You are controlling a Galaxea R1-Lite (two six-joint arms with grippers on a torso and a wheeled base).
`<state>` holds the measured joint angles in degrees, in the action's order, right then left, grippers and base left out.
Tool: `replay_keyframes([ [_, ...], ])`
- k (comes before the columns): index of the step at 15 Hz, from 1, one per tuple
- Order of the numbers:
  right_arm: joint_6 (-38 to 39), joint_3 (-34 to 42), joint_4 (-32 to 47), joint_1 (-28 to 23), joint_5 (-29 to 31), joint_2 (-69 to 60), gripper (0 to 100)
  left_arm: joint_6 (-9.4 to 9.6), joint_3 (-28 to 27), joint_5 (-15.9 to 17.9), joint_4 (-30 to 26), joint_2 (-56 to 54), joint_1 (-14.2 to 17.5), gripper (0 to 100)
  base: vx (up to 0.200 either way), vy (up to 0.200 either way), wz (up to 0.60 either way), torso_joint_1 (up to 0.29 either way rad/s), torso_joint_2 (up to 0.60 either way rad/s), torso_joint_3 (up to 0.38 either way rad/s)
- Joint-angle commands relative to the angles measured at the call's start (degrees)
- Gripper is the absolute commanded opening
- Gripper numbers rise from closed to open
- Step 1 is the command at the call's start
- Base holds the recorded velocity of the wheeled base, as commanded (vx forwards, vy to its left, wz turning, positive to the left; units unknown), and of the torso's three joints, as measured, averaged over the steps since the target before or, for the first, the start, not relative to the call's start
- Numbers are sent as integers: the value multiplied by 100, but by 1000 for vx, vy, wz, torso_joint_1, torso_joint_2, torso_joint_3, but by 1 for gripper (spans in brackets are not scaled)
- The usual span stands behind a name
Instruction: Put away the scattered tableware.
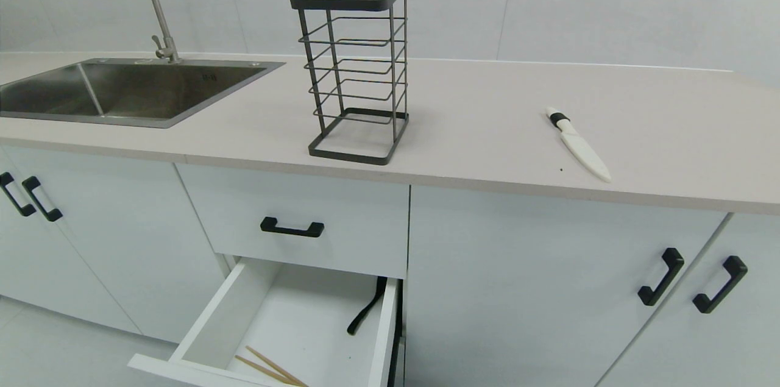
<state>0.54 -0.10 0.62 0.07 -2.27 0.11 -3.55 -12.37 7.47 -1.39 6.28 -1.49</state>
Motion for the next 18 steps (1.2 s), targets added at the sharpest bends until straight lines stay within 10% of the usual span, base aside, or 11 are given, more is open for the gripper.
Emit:
replay_keyframes([
  [1, -1, 1, -1, 1, -2, 15, 100, -120, -178, 343, 7, 1613, -176, 100, 0, 0, 0, 0, 0, 0],
  [12, -1, 1, -1, 1, -2, 15, 100, -67, 262, 615, 25, 5182, -607, 100, 0, 0, 0, 0, 0, 0],
  [18, -1, 1, -1, 10, -2, 15, 100, -58, 464, 659, 192, 6509, -1354, 100, 0, 0, 0, 0, 0, 0],
])
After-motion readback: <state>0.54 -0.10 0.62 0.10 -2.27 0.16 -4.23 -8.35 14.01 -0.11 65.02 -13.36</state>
